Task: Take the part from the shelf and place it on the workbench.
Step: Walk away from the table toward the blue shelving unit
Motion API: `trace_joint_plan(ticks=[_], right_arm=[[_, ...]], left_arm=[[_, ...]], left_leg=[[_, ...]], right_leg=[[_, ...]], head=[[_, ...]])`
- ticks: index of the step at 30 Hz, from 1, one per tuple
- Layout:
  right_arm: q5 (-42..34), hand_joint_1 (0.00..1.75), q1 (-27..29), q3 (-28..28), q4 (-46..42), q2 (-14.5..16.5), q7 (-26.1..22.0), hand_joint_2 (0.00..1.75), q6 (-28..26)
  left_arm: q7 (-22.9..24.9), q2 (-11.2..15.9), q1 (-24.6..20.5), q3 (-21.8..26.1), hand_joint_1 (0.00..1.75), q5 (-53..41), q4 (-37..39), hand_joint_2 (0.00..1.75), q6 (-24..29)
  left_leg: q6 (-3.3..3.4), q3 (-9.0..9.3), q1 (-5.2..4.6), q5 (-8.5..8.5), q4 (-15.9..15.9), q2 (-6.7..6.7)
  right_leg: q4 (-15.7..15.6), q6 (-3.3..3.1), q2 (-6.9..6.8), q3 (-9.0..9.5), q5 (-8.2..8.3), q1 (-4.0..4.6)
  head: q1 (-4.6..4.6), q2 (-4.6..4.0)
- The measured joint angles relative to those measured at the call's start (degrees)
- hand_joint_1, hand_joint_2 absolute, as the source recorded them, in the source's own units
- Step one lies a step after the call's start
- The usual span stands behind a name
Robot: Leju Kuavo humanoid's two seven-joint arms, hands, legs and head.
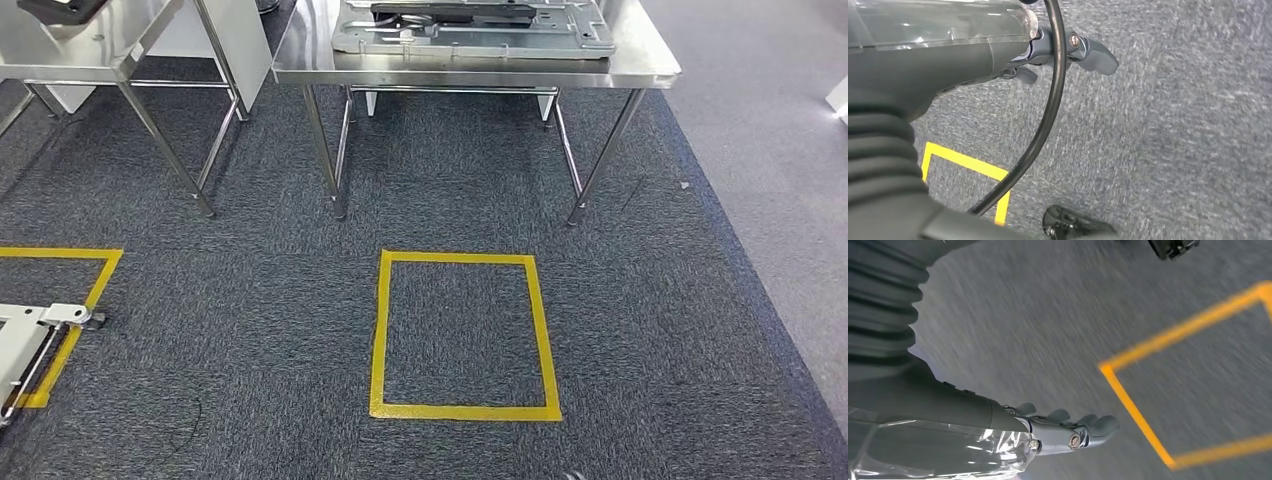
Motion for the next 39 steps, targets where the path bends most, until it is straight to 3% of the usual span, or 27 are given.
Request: trace_joint_plan(ticks=[2,3,7,9,11,12,13,15,17,18,19,22,29,39], right_arm=[[-1.59,0.0,0.52,-1.25,3.02,1.79,-0.69,1.75,0.01],[-2.35,0.0,0.55,-1.68,4.53,2.52,-0.96,1.75,-0.01],[-5.51,0.0,0.06,-2.93,10.48,4.6,-1.99,1.75,-0.15],[-7.06,0.0,-0.86,-3.24,13.06,5.28,-2.48,1.75,-0.23],[-8.63,0.0,-2.1,-3.49,15.64,5.72,-2.95,1.75,-0.28],[-9.42,0.0,-2.79,-3.61,16.9,5.91,-3.18,1.75,-0.31],[-10.2,0.0,-3.52,-3.72,18.07,6.09,-3.42,1.75,-0.32],[-11.77,0.0,-5.15,-3.91,20.22,6.38,-3.9,1.75,-0.46],[-13.35,0.0,-6.86,-4.11,22.4,6.6,-4.4,1.75,-0.7],[-14.16,0.0,-7.65,-4.21,23.56,6.67,-4.64,1.75,-0.85],[-14.97,0.0,-8.41,-4.33,24.82,6.72,-4.89,1.31,-0.99],[-17.35,0.0,-10.17,-4.66,28.9,6.84,-5.62,0.0,-1.28],[-22.72,0.0,-13.68,-5.17,39.37,6.96,-7.19,0.0,-1.55],[-30.51,0.0,-18.79,-5.25,54.39,7.06,-9.54,0.0,-2.37]], left_arm=[[0.42,0.01,-0.19,-1.49,0.0,1.63,-0.55,1.75,-0.3],[0.61,0.03,-0.25,-2.29,0.0,2.49,-0.85,1.75,-0.49],[1.65,0.15,0.01,-6.08,0.0,6.29,-1.66,1.75,-1.33],[2.16,0.2,0.48,-8.06,0.0,8.18,-1.79,1.75,-1.81],[2.71,0.26,1.18,-10.12,0.0,10.1,-1.79,1.75,-2.24],[2.98,0.3,1.64,-11.19,0.0,11.06,-1.78,1.75,-2.44],[3.25,0.32,2.17,-12.24,0.0,12.04,-1.78,1.75,-2.69],[3.77,0.34,3.27,-14.3,0.0,13.97,-1.76,1.75,-3.15],[4.27,0.4,4.13,-16.44,0.0,15.91,-1.75,0.87,-3.6],[4.52,0.45,4.47,-17.53,0.0,16.89,-1.75,0.44,-3.83],[4.78,0.49,4.81,-18.63,0.0,17.89,-1.75,0.0,-4.07],[5.52,0.63,5.7,-21.88,0.0,20.79,-1.75,0.0,-4.71],[7.22,1.09,6.19,-29.67,0.0,27.33,-1.79,0.0,-6.2],[9.72,1.98,7.48,-40.4,0.0,36.87,-3.03,0.0,-8.39]], left_leg=[[-0.65,-0.71,-0.03,-0.16,1.03,0.1],[-1.05,-0.91,-0.08,-0.21,1.38,0.13],[-2.48,-1.37,0.16,-0.86,2.43,-0.05],[-2.94,-3.18,0.36,-4.21,6.98,-0.3],[-3.16,-6.32,0.39,-8.27,14.59,-0.38],[-3.2,-7.32,0.39,-9.16,17.25,-0.39],[-3.16,-7.39,0.39,-8.92,17.97,-0.39],[-2.85,-4.32,0.39,-5.5,12.53,-0.4],[-2.32,-0.69,0.29,-2.59,4.98,-0.49],[-2.07,0.04,0.19,-2.06,3.02,-0.54],[-1.9,0.21,0.15,-1.97,2.11,-0.58],[-1.69,0.01,0.01,-1.67,1.84,-0.62],[-1.02,-0.18,-0.36,-1.35,1.88,-0.57],[-0.92,-0.27,-0.47,-1.32,1.94,-0.56]], right_leg=[[-7.01,-0.28,0.1,4.52,1.68,-0.02],[-8.54,-0.66,0.18,5.37,1.86,0.11],[-8.94,-2.62,0.23,5.03,2.44,0.34],[-9.16,-3.44,0.13,4.69,2.94,0.32],[-9.03,-3.78,0.14,4.14,3.2,0.55],[-8.91,-3.84,0.15,3.9,3.27,0.65],[-8.76,-3.85,0.18,3.72,3.31,0.73],[-8.43,-3.77,0.26,3.57,3.31,0.79],[-8.1,-3.39,0.3,3.4,3.32,0.92],[-7.97,-3.07,0.29,3.26,3.37,1.01],[-7.85,-2.98,0.27,3.09,3.29,1.16],[-7.79,-3.39,0.24,2.9,3.37,1.26],[-8.49,-2.31,0.34,3.09,4.22,0.9],[-8.6,-1.81,0.34,3.0,4.38,0.82]], head=[[0.0,0.0],[0.0,0.0],[0.0,0.0],[-0.01,0.0],[-0.01,0.0],[-0.01,0.0],[-0.01,0.0],[0.0,0.0],[0.0,0.0],[0.0,0.0],[0.0,0.0],[0.0,0.0],[0.0,0.0],[0.0,0.0]])
